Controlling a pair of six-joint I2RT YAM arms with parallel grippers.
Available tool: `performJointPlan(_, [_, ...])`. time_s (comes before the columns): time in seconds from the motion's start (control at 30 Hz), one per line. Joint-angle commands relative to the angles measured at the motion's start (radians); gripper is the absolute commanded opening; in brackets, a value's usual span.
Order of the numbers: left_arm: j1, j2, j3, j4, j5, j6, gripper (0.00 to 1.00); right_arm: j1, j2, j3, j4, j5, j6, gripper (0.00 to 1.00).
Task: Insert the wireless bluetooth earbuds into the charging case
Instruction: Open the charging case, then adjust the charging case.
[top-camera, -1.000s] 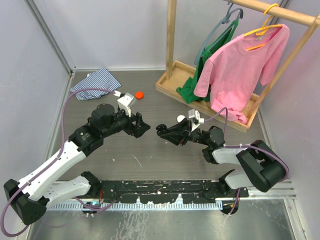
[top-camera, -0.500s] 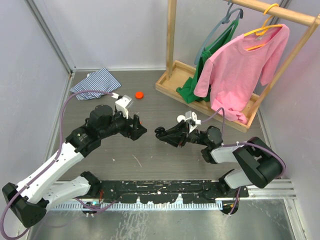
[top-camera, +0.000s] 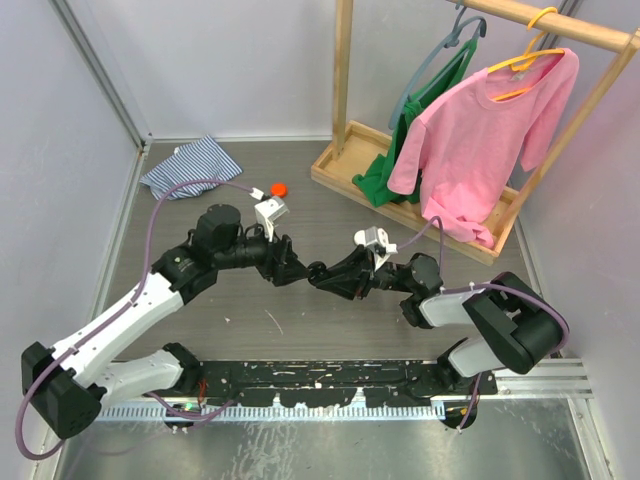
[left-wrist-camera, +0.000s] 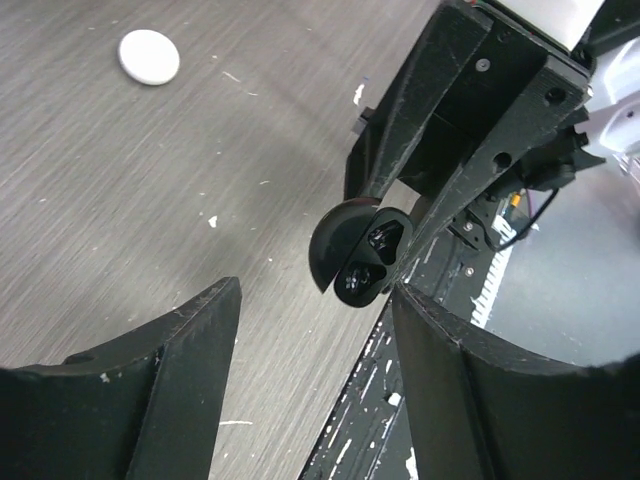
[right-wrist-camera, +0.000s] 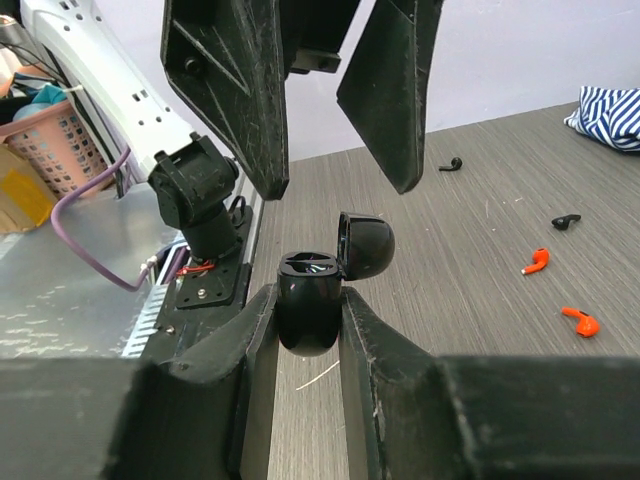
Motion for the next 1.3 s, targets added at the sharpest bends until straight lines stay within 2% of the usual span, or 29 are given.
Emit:
performJointPlan(0.0, [0.003,0.028,0.041,0.118,0.14,0.03,0.62,0.012,-0.006,0.023,0.168,-0.03,-0.008,0.19])
performJointPlan(0.53, [0.003,0.098,0.09,0.072,0.267,0.127,0.38,0.022,-0.042,0.03,0.169,-0.057,0.022,0.19])
performJointPlan(1.27, [0.002,0.174,0.098,0.067,0.338,0.125,0.4,0.027,-0.044,0.033,0.169,-0.064,0.026,0.19])
